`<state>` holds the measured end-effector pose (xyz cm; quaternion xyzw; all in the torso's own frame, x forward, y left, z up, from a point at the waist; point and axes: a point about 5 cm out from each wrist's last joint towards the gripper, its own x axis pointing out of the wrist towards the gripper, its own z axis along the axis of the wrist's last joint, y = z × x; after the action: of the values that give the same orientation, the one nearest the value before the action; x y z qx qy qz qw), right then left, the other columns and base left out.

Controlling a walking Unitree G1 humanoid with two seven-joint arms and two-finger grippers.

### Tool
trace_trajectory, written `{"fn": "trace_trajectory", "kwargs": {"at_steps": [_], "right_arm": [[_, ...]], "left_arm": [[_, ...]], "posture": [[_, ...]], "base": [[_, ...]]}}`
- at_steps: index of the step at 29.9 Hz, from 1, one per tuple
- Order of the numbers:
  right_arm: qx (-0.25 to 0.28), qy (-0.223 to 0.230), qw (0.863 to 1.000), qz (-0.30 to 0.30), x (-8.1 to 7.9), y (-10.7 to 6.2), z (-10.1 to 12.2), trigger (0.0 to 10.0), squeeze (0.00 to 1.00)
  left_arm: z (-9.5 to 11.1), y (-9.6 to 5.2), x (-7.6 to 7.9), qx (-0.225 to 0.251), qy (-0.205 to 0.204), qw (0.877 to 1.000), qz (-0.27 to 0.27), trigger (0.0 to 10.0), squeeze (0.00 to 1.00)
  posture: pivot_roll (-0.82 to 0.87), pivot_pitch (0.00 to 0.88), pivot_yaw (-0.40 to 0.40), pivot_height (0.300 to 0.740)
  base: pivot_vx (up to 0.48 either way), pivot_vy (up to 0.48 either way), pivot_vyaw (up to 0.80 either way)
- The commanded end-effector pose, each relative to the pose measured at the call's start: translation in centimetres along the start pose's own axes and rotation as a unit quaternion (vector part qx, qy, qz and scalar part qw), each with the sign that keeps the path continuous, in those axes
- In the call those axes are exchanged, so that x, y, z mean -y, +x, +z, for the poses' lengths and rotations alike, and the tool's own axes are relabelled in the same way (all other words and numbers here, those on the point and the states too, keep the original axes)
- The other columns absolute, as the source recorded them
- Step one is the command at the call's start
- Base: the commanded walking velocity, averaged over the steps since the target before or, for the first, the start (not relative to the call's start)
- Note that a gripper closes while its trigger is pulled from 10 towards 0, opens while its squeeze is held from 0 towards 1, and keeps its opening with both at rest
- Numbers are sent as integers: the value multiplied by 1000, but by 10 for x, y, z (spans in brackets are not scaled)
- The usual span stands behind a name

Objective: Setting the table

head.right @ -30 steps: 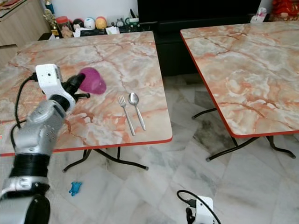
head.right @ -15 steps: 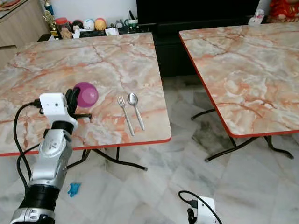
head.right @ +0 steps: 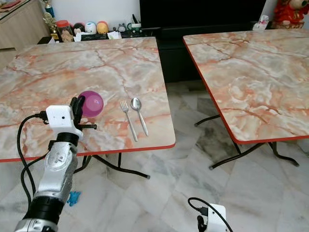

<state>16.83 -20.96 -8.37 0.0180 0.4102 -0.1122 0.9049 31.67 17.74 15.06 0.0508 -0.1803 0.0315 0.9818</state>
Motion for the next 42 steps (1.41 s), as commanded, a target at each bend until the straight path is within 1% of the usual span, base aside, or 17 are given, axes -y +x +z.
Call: {"fn": "trace_trajectory", "kwargs": {"at_steps": [1,3,5,7,8,11,12,15,21,28,30,33,42], "right_arm": [[1,-1,1000,-6,2,-1,-2,10000,0],[0,1,1000,-9,4,-1,-3,10000,0],[1,2,1000,-9,4,-1,-3,10000,0],[7,32,999,-15,5,-1,0,10000,0],[9,36,999,-15,5,0,1,10000,0],[12,34,999,-15,4,0,2,10000,0],[9,24,1000,-13,3,0,2,10000,0],[3,20,1000,-11,2,0,0,10000,0],[-3,21,1000,-11,3,-2,-5,10000,0],[-3,13,1000,-10,5,-2,-6,10000,0],[-4,18,1000,0,3,-2,-5,10000,0],[-3,6,1000,6,1,-1,-4,10000,0],[-8,12,1000,7,2,-1,-5,10000,0]], "left_arm": [[4,-5,-7,20,29,999,-1,10000,0],[5,-7,-10,24,44,999,1,10000,0],[3,-9,-13,22,46,999,9,10000,0],[1,-11,-14,21,43,999,13,10000,0],[1,-11,-13,21,43,999,11,10000,0],[1,-11,-10,22,38,999,9,10000,0],[4,-8,-6,26,34,999,6,10000,0],[6,-5,-2,28,27,999,4,10000,0],[7,-3,1,28,24,999,5,10000,0],[8,-2,3,28,18,999,2,10000,0],[8,-2,3,28,19,999,2,10000,0],[8,-1,3,28,20,999,5,10000,0],[9,0,-1,29,21,999,14,10000,0]], "posture": [[-14,0,20,740],[-13,0,19,740],[-13,0,17,740],[-23,0,19,740],[-23,0,19,740],[-23,0,19,740],[-19,0,16,740],[-20,0,17,740],[-29,0,21,740],[-29,0,17,740],[-28,0,18,740],[-29,0,20,740],[-28,0,17,740]], "base": [[0,0,0],[0,0,0],[0,0,0],[0,0,0],[0,0,0],[0,0,0],[0,0,0],[0,0,0],[0,0,0],[0,-301,0],[0,-319,0],[0,-328,0],[0,-377,0]]}}
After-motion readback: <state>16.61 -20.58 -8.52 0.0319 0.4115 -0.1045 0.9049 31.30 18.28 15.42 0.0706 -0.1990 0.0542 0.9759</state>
